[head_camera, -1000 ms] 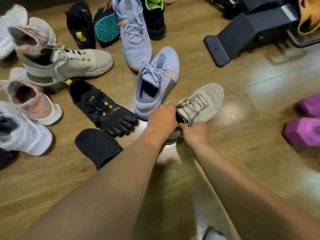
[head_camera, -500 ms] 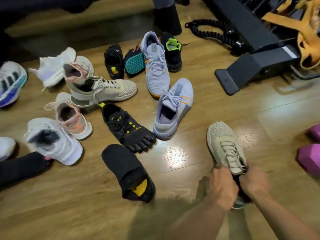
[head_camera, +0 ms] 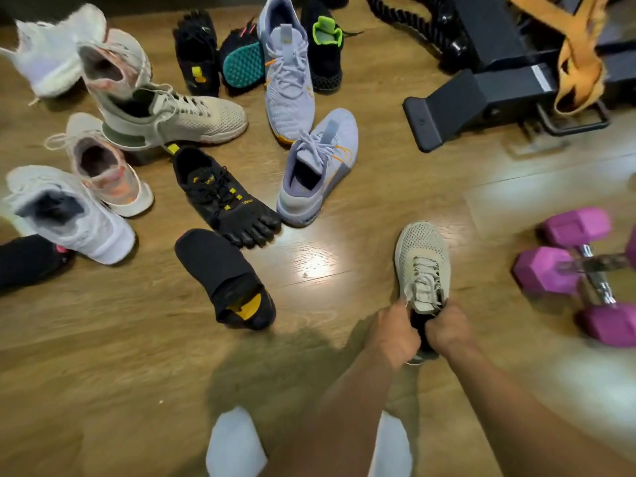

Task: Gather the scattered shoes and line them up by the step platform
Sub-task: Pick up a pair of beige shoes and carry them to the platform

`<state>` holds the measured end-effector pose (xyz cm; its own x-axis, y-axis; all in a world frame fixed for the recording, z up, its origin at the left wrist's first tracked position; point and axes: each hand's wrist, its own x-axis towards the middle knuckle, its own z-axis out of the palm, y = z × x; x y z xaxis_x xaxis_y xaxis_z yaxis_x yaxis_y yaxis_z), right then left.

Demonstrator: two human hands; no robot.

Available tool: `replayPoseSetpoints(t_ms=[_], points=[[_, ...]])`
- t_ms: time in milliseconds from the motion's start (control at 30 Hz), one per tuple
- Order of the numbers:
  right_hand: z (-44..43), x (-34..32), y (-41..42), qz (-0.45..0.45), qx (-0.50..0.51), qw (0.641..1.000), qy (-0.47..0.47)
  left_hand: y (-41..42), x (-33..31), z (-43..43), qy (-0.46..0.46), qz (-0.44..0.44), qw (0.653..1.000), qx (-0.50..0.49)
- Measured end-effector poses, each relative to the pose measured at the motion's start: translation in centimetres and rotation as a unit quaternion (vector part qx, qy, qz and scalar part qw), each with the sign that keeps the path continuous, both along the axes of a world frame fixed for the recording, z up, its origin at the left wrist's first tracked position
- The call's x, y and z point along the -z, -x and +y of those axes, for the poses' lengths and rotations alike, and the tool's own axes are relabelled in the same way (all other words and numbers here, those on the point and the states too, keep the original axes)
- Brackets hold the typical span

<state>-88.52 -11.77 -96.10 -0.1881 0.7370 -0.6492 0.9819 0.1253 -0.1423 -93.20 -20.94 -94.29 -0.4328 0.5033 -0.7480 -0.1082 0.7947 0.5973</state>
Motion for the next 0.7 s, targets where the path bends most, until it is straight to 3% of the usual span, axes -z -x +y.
replayPoseSetpoints(t_ms=[100,233,500,700], points=[[-1.4,-2.8,0.8,0.025,0.023,0.999,0.001,0.6,-1.8,-1.1,-0.015,-0.022,1.000,0.011],[-5.6,-7.6,5.1,0.092,0.035,0.995,0.032,5.1,-5.7,-4.1,0.026,0.024,0.999,0.003],[-14.3,-18.0,21.5,0.220,0.040,0.961,0.163,22.4,-15.8,-13.7,0.116,0.171,0.978,-0.030],[-21.4,-18.5,34.3,0.253,0.071,0.930,0.255,36.2,-16.6,-19.5,0.183,0.239,0.953,-0.031]])
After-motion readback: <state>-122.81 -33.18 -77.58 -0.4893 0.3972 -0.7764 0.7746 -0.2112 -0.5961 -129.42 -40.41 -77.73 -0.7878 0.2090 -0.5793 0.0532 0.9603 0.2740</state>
